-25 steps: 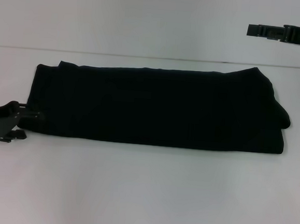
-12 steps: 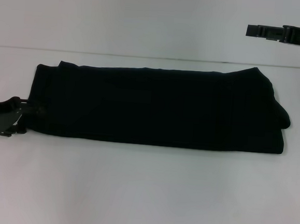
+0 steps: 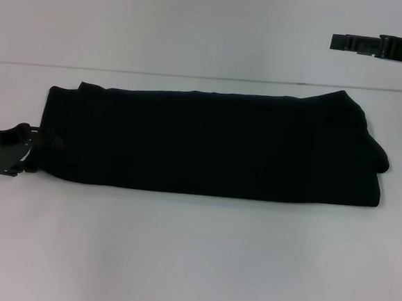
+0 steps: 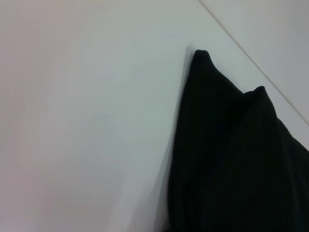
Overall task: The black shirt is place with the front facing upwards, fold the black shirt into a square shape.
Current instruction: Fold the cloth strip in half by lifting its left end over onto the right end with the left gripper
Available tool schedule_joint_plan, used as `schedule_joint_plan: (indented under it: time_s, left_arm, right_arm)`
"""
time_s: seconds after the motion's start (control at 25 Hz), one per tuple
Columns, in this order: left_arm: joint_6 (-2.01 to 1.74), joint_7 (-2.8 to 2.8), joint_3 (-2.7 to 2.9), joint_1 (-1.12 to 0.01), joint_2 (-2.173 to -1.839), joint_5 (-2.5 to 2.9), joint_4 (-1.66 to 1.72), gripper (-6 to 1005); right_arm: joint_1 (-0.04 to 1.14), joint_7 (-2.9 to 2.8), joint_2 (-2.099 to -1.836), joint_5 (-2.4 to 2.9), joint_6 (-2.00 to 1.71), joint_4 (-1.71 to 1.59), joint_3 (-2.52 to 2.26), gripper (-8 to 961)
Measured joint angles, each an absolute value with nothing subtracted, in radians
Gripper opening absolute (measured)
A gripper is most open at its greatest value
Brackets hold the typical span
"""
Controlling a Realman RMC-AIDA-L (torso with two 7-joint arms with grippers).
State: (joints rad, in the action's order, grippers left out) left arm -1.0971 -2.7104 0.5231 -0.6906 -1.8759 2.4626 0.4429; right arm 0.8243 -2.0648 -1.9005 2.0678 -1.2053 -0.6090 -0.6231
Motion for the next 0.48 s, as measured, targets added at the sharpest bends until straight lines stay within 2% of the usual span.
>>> schedule_joint_plan:
  time_s: [0.28, 0.48]
  left_arm:
    - [-1.093, -2.657, 0.526, -0.685, -1.876, 2.463, 0.444, 742]
    - [-1.086, -2.644, 0.548, -0.683, -1.877, 2.464, 0.445, 580]
  right_arm:
    - [0.824, -2.062, -1.901, 2.068, -1.203, -0.609, -0.623, 908]
    - [0.824, -2.062, -1.901, 2.067, -1.202, -0.616, -0.623, 908]
